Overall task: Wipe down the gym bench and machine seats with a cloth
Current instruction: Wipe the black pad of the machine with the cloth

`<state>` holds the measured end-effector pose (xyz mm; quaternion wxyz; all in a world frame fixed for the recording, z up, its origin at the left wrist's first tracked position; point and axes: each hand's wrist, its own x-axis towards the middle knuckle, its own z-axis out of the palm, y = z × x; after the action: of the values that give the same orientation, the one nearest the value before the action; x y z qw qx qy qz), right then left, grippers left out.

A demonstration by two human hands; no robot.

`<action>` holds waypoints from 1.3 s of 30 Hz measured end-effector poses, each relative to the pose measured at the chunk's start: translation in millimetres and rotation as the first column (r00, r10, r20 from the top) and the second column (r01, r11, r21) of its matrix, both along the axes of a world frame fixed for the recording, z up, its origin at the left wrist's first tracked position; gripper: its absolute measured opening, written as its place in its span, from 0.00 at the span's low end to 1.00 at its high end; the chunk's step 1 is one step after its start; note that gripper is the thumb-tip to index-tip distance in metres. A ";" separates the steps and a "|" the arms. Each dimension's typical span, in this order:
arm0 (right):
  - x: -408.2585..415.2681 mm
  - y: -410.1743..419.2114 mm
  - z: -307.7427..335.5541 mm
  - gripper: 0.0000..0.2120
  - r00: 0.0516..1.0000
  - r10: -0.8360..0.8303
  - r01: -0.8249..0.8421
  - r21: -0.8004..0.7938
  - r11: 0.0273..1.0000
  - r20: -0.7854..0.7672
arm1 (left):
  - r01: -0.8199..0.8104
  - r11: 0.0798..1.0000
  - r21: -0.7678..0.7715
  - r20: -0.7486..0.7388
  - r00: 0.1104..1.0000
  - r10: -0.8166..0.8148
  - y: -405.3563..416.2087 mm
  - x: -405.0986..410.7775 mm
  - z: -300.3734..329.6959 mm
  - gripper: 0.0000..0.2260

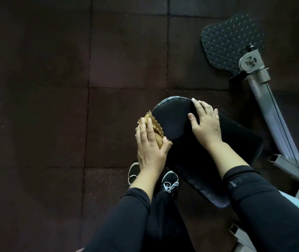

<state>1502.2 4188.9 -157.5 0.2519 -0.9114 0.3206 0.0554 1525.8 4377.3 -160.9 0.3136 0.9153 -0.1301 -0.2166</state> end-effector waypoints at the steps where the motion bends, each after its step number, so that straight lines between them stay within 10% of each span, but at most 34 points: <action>1: 0.1 -0.5 0.7 0.24 1.000 -0.001 0.001 0.009 1.000 0.003 | 0.038 0.999 0.027 0.053 0.998 -0.039 2.1 -9.6 -2.0 0.35; 14: -13.5 -2.7 16.5 0.20 0.979 -0.132 0.092 0.243 0.966 0.154 | 0.633 0.670 0.387 0.175 0.663 -0.728 -73.5 25.3 8.4 0.33; 21: -8.6 29.2 23.2 0.19 0.920 -0.260 0.199 0.223 0.954 0.294 | 0.505 0.861 0.067 0.358 0.793 -0.493 -53.3 48.2 10.2 0.26; 39: 12.6 48.6 29.6 0.29 0.992 0.052 -0.082 0.279 0.957 0.112 | 0.324 0.899 0.293 0.140 0.916 -0.376 -21.1 48.8 34.8 0.27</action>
<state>1514.8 4237.5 -127.9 0.3940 -0.8780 0.2647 0.0619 1574.6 4356.2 -126.0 0.1305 0.9269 -0.2928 -0.1952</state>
